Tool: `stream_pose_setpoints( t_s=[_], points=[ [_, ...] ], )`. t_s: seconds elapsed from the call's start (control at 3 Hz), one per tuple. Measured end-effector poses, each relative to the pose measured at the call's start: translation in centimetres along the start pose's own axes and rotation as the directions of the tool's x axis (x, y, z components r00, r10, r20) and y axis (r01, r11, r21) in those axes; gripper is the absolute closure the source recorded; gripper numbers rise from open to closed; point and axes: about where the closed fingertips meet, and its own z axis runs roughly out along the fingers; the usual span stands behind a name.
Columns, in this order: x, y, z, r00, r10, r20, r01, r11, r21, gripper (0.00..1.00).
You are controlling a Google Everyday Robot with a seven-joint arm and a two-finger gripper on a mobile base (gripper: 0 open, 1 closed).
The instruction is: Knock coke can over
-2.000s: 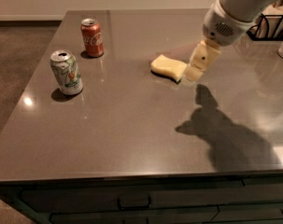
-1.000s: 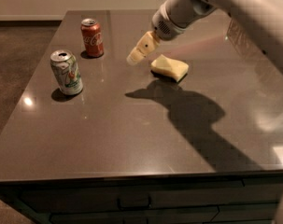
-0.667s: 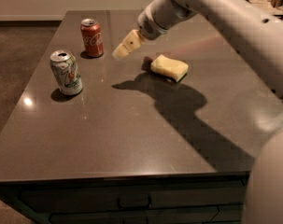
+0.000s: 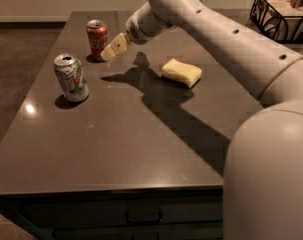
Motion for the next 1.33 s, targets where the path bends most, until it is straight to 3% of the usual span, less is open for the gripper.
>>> stream_pose_setpoints(
  t_s=[0.33,1.0,1.33],
  points=[
    [-1.5,-0.2,2.3,0.999,0.011,0.052,-0.013,0.9997,0.022,0.0],
    [-4.9,0.1,5.0,0.986,0.055,0.155,-0.057,0.9984,0.006,0.0],
    [-6.3,0.4,5.8,0.981,0.066,0.183,-0.065,0.9978,-0.008,0.16]
  ],
)
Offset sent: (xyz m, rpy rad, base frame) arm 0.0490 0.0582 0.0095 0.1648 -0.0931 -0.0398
